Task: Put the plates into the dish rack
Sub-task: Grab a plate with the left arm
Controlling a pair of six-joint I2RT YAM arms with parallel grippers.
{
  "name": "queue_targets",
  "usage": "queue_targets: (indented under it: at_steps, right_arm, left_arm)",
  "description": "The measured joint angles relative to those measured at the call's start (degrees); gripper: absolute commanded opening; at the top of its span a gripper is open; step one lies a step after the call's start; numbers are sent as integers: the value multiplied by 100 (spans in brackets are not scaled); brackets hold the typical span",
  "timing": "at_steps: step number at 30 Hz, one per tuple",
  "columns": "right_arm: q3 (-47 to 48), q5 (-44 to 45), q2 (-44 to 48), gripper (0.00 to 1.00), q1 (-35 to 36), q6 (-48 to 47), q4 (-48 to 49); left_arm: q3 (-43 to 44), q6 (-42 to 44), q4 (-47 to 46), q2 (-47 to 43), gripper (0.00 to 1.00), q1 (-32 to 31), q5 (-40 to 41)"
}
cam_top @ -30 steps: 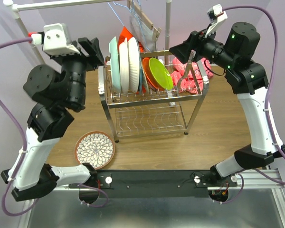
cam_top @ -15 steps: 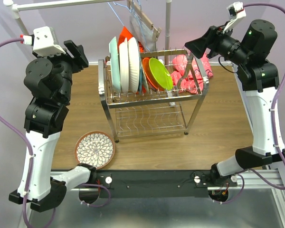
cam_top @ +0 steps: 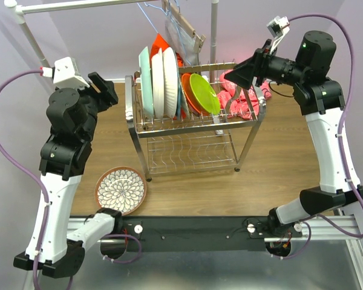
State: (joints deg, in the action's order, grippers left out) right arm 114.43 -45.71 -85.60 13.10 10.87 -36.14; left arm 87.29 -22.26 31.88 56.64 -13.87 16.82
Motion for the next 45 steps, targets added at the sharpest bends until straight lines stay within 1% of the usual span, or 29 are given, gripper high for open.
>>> queue_targets:
  at_steps: [8, 16, 25, 36, 45]
  right_arm:
    - [81, -33, -39, 75, 343, -356, -92]
    - [101, -28, -74, 74, 341, -645, -138]
    - [111, -28, -76, 75, 341, -695, -146]
    - [111, -26, -76, 75, 341, -754, -149]
    - [109, 11, -74, 77, 341, -789, -149]
  left_arm:
    - [-411, -350, 79, -302, 74, 48, -26]
    - [-979, -669, 114, -409, 74, 155, -98]
    - [-1252, -1010, 184, -509, 74, 262, -116]
    - [-1705, -1449, 275, -586, 74, 302, -341]
    - [-2052, -2120, 573, -568, 73, 365, -450]
